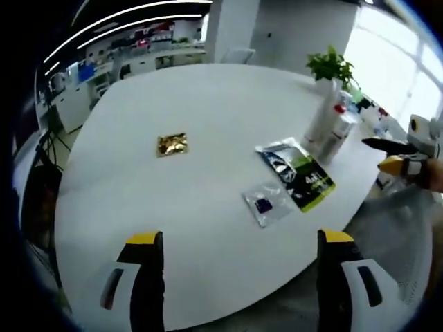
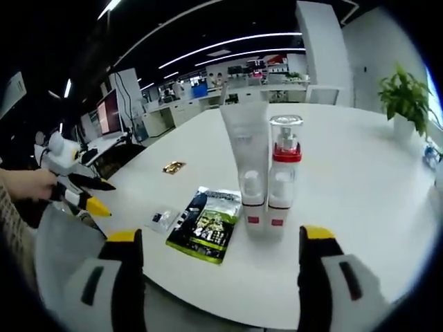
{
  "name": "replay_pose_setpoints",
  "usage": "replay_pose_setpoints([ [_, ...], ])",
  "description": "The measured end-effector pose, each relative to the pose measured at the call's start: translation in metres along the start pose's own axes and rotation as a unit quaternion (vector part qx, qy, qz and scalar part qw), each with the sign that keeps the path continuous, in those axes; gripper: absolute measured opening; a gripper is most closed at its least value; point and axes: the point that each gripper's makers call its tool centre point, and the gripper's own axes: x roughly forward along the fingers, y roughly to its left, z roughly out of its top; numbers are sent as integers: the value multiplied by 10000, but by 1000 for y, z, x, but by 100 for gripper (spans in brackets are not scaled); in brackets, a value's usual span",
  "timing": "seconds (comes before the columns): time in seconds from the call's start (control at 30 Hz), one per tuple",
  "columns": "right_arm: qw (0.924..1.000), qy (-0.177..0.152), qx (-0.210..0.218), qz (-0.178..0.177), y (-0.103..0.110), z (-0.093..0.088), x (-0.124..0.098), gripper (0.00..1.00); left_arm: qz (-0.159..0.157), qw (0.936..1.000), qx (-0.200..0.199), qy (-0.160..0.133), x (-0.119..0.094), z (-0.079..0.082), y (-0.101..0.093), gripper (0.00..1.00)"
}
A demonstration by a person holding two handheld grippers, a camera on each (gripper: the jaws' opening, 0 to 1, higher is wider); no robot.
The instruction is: Arrange the skincare products in the storage area until every visible bottle or jar stands upright without overlapping.
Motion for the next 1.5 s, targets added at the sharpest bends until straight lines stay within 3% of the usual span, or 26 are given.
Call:
replay_pose_setpoints([
  [0.4, 9999, 96, 65, -117, -5, -4, 1, 91, 231, 9997, 94, 30, 34, 37, 33, 88],
  [1.03, 9986, 178, 329, -372, -17, -9, 2, 88, 379, 9979, 370, 376, 95, 74, 71, 80],
  [1.5, 9975, 254, 418, -519, -23, -12, 3, 86, 501, 9977, 193, 423, 121, 95, 98, 72],
])
